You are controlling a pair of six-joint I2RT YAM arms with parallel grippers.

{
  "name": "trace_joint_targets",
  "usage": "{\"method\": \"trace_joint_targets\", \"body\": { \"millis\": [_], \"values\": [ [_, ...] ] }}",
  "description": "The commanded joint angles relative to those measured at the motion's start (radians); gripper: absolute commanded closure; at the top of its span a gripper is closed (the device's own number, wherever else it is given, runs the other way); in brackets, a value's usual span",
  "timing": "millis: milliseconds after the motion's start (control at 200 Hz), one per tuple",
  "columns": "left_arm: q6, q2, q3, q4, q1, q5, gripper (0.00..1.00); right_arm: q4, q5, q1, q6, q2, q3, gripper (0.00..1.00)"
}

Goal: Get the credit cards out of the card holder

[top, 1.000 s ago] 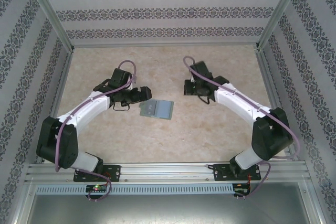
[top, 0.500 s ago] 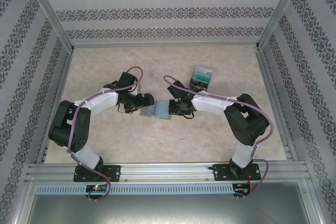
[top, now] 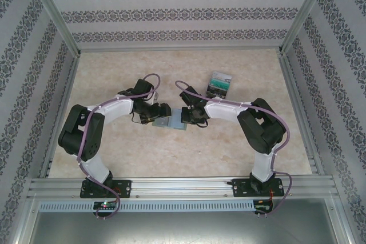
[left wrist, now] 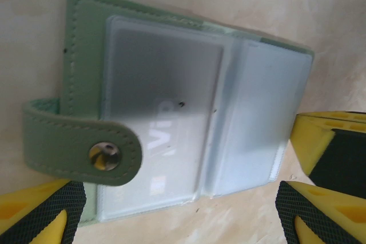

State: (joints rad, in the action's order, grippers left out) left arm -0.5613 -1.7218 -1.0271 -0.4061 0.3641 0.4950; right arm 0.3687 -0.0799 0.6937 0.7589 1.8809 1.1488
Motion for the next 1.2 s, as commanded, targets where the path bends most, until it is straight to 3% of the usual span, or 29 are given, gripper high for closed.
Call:
{"method": "trace_joint_targets", "body": {
  "millis": [0,315,694,1194],
  "values": [
    [0.003,-0.027,-0.034,0.027,0.014,0.015,0.12,0.011,-0.009,0.000,0.021,0.024,0.014,1.00],
    [0.008,-0.077,-0.049,-0.006,0.027,0.002,0.13,0.011,-0.017,0.001,0.022,0.026,0.012,1.00],
    [-0.018,-0.034,-0.019,0.103,0.039,0.137,0.13,0.007,-0.030,0.007,0.027,0.038,0.019,1.00],
    [-0.023,0.000,-0.008,0.105,0.041,0.125,0.12,-0.007,0.023,0.008,0.024,-0.026,-0.008,1.00]
  ]
}}
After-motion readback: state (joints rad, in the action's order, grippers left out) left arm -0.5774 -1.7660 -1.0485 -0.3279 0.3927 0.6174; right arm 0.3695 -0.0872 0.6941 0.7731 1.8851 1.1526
